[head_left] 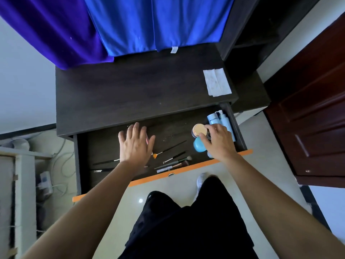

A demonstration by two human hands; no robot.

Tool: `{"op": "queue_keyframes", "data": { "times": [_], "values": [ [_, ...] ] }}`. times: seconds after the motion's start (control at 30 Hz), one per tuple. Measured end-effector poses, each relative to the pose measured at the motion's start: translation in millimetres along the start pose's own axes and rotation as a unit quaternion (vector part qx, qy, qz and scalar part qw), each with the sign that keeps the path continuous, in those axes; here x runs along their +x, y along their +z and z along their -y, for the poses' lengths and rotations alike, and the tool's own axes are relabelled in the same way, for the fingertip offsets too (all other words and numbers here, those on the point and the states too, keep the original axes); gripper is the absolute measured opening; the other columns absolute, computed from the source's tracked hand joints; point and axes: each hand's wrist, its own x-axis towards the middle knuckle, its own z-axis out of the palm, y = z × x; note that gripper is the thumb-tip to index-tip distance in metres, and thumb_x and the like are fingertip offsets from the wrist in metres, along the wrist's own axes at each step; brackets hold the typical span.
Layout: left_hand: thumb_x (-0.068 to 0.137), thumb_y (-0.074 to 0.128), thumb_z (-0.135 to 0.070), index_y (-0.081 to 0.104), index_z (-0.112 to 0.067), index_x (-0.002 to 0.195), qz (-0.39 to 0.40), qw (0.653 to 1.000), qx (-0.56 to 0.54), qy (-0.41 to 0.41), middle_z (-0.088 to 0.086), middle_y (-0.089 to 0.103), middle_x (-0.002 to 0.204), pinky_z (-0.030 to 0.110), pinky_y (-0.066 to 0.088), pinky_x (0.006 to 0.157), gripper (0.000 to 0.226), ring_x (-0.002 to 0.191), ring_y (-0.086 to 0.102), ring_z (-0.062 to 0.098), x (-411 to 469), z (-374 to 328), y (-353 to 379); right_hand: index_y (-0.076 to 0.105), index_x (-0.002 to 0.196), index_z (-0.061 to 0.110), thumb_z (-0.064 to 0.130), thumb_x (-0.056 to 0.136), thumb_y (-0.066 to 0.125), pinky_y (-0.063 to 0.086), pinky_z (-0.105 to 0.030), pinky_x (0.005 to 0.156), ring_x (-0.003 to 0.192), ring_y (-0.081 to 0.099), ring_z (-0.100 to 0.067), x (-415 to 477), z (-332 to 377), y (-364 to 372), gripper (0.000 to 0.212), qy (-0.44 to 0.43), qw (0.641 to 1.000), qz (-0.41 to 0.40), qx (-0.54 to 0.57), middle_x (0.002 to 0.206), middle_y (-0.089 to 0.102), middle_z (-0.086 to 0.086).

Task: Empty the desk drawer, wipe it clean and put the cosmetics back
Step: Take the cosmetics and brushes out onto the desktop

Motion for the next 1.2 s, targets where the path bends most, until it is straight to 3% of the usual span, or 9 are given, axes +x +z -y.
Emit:
{"op": "queue_keyframes", "data": {
  "times": [0.37, 0.53, 0.73, 0.9, 1.03, 1.2],
  "values": [
    [0.097, 0.029, -0.052, 0.053, -0.012, 0.128, 0.013, 0.998, -0.001, -0.059, 0.014, 0.048, 0.141, 0.056, 0.031, 0.103, 0.056, 0.13, 0.042, 0.032, 59, -83, 6, 0.053, 0.132, 0.02, 0.047, 0.097, 0.051, 0.044, -0.042, 0.099, 0.122, 0.051, -0.03, 68, -77, -6, 0.044, -0.022, 0.998, 0.059, 0.011, 0.132, 0.056, -0.01],
    [0.095, 0.032, -0.051, 0.055, -0.01, 0.126, 0.022, 0.996, -0.008, -0.089, 0.016, 0.05, 0.138, 0.055, 0.031, 0.1, 0.057, 0.127, 0.045, 0.034, 88, -140, 21, 0.044, 0.14, 0.021, 0.047, 0.101, 0.043, 0.039, -0.04, 0.104, 0.129, 0.045, -0.025, 111, -122, -15, 0.047, -0.062, 0.989, 0.131, -0.004, 0.139, 0.049, -0.006],
    [0.094, 0.031, -0.052, 0.054, -0.009, 0.126, 0.074, 0.99, -0.052, -0.107, 0.017, 0.051, 0.138, 0.056, 0.034, 0.1, 0.058, 0.125, 0.047, 0.036, 82, -189, 57, 0.035, 0.147, 0.02, 0.044, 0.101, 0.044, 0.047, -0.041, 0.097, 0.13, 0.046, -0.024, 127, -149, 3, 0.053, -0.059, 0.975, 0.212, 0.013, 0.146, 0.042, -0.006],
    [0.093, 0.031, -0.063, 0.05, -0.013, 0.131, 0.15, 0.984, -0.059, -0.074, 0.009, 0.049, 0.139, 0.05, 0.037, 0.097, 0.065, 0.125, 0.047, 0.03, 56, -206, 102, 0.031, 0.15, 0.015, 0.043, 0.097, 0.052, 0.052, -0.039, 0.089, 0.123, 0.05, -0.028, 113, -150, 33, 0.064, -0.013, 0.983, 0.181, -0.008, 0.139, 0.043, -0.012],
    [0.075, 0.051, -0.075, 0.047, -0.013, 0.131, 0.195, 0.976, -0.076, -0.057, 0.006, 0.052, 0.133, 0.048, 0.04, 0.095, 0.084, 0.12, 0.049, 0.028, 44, -218, 129, 0.03, 0.152, 0.011, 0.039, 0.094, 0.058, 0.051, -0.038, 0.09, 0.122, 0.049, -0.03, 109, -144, 47, 0.07, 0.01, 0.99, 0.137, -0.015, 0.137, 0.044, -0.016],
    [0.068, 0.062, -0.073, 0.046, -0.011, 0.129, 0.202, 0.974, -0.086, -0.059, 0.006, 0.06, 0.115, 0.045, 0.044, 0.087, 0.089, 0.104, 0.057, 0.029, 47, -216, 135, 0.035, 0.149, 0.013, 0.047, 0.097, 0.049, 0.053, -0.037, 0.081, 0.113, 0.054, -0.028, 112, -135, 55, 0.064, 0.002, 0.988, 0.148, -0.05, 0.13, 0.044, -0.014]
  ]
}}
